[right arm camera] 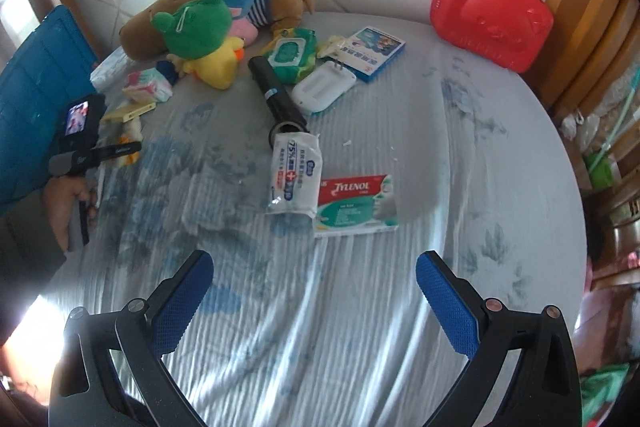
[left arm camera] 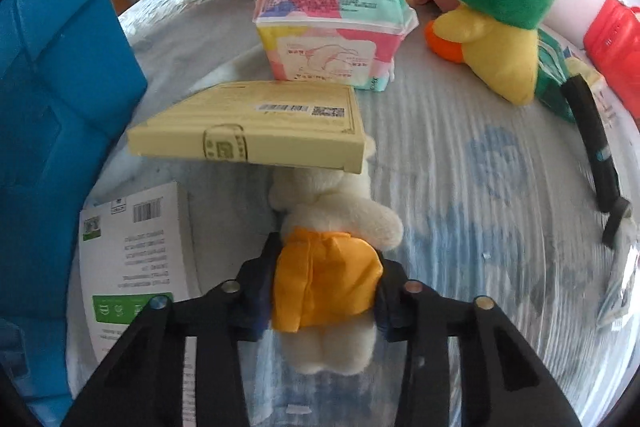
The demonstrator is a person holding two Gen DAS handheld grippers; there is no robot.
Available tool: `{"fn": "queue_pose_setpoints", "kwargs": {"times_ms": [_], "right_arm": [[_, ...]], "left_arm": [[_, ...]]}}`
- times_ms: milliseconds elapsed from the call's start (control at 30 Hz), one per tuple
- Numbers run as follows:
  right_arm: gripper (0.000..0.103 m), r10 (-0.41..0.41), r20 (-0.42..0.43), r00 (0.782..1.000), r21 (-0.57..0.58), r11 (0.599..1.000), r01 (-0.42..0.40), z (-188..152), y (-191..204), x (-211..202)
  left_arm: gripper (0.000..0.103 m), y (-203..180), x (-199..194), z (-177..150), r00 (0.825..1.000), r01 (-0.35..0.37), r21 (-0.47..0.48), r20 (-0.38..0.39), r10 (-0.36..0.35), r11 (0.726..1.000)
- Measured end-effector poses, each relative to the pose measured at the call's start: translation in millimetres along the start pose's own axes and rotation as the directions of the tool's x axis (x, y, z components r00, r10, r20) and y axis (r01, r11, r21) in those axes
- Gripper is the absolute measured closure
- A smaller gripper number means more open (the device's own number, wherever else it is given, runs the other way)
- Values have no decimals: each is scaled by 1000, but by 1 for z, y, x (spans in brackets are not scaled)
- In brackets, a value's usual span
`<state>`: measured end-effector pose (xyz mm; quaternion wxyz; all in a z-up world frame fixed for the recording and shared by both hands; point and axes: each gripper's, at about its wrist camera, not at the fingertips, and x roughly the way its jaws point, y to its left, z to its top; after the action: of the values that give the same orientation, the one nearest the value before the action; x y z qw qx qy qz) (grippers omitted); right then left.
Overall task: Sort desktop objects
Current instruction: 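Grasp the cream teddy bear in orange dress with the left gripper, then grasp the white alcohol wipes pack with the right gripper while the left holds the bear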
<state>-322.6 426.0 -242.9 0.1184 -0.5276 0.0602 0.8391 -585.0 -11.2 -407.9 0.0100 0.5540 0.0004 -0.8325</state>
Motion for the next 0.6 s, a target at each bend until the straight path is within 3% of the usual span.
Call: {"fn": "queue_pose_setpoints", "kwargs": {"times_ms": [267,600], "right_arm": [[0,10,28,1000,-10,1000,-10,35,13,74],[0,-54,-76,996,-82,996,47,58,36,180]], "left_arm": [[69,5,-50,-15,997,30,8,69,-31,1000],[69,20,-107,-37,991,69,17,113,-71,997]]}}
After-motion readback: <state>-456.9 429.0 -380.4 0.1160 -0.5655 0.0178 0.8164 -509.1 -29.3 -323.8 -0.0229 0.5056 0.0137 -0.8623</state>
